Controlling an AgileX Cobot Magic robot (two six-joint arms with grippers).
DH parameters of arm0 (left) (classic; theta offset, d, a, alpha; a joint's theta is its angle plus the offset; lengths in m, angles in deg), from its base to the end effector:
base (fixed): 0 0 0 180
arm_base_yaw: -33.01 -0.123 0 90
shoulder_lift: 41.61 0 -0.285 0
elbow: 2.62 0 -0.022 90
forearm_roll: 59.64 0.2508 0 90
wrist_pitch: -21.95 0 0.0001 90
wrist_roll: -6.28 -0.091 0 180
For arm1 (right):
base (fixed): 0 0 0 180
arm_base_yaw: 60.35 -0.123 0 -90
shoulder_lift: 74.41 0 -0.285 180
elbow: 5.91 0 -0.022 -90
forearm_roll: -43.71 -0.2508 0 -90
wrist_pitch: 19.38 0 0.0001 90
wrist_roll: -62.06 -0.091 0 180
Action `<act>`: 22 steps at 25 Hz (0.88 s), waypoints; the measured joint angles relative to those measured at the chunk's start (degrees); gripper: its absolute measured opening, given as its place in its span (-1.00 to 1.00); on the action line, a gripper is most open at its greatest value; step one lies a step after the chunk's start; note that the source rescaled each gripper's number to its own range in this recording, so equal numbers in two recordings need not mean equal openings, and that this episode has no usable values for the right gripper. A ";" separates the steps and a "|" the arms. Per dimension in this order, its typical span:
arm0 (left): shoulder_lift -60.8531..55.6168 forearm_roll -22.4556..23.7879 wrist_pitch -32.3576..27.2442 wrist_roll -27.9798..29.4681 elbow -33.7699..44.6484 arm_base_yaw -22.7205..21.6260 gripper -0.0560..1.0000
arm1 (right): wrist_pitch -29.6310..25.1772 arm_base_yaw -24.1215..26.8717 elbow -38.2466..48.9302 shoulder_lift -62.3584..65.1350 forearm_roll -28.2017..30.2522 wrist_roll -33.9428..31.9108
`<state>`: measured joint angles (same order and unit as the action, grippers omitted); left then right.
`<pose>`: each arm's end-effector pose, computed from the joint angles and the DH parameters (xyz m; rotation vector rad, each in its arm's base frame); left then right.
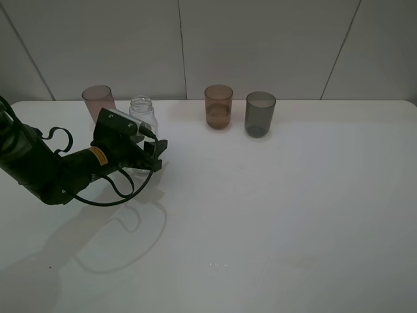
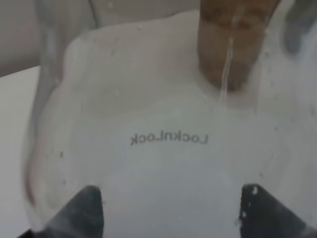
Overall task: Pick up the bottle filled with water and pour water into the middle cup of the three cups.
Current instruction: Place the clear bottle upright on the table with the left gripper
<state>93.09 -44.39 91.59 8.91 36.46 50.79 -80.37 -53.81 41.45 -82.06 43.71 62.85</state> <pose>0.3119 -0.1236 0.0560 0.5009 1.7713 -0.4115 -0.0078 0.0009 0.2828 0.1016 2.0230 -0.0809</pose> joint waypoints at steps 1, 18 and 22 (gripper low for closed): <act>0.00 -0.14 0.00 -0.07 0.00 0.00 -0.52 | 0.00 0.00 0.00 0.00 0.00 0.00; -3.20 -1.78 0.00 -0.31 0.00 0.00 0.12 | 0.00 0.00 0.00 0.00 0.00 0.00; -5.73 -2.51 0.00 -0.31 0.07 0.00 0.15 | 0.00 0.00 0.00 0.00 0.00 0.00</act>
<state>87.36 -46.90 91.59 8.60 36.53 50.79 -80.37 -53.81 41.45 -82.06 43.71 62.85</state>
